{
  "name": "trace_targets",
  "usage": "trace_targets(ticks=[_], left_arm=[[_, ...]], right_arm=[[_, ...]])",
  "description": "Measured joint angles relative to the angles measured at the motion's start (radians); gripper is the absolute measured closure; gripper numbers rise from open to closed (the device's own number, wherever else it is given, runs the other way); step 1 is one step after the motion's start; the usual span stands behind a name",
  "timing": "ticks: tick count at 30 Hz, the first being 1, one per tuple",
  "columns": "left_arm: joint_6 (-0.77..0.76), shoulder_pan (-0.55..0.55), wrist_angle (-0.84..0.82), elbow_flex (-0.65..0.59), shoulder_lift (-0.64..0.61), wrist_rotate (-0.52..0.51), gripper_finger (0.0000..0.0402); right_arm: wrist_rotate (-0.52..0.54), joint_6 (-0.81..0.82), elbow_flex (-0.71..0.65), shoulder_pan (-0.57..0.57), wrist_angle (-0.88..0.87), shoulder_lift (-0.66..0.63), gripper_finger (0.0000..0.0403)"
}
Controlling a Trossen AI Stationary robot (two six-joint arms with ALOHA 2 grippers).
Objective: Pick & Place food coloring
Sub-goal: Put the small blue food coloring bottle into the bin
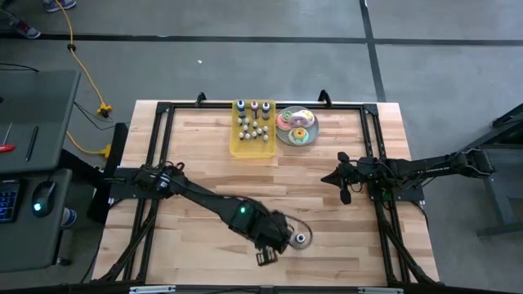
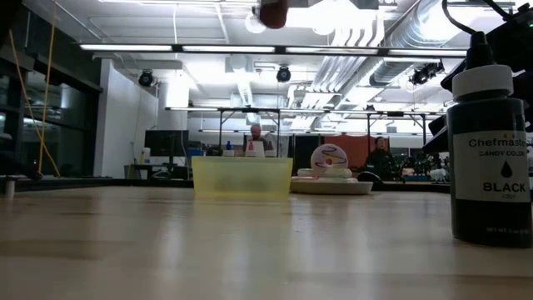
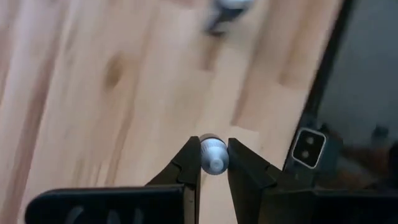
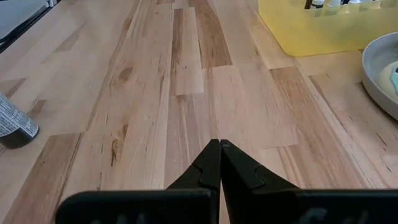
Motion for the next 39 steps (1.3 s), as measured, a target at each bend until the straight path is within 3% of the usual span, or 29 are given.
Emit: trace_targets(ticks=[5, 12, 17, 22, 39], left_arm=[[-0.146, 0.037, -0.099, 0.000, -0.041, -0.070, 0.0357], [-0.156, 0.111, -0.176, -0.001, -0.121, -0.143, 0.0357], [-0.140, 0.167, -0.251, -0.001, -0.184, -0.249, 0.0357], [-0.069, 0.257, -0.247, -0.001, -0.216, -0.314, 0.0357], [0.248, 0.601, -0.238, -0.014, -0.214, -0.343, 0.0357]], right_arm=[[0.000, 0.000, 0.000, 0.000, 0.000, 0.000, 0.0402], [0.000, 0.000, 0.000, 0.000, 0.001, 0.000, 0.0402], [0.000, 0.000, 0.000, 0.000, 0.001, 0.000, 0.0402], [0.000, 0.000, 0.000, 0.000, 0.000, 0.000, 0.0402], [0.000, 0.000, 0.000, 0.000, 0.000, 0.000, 0.0402]])
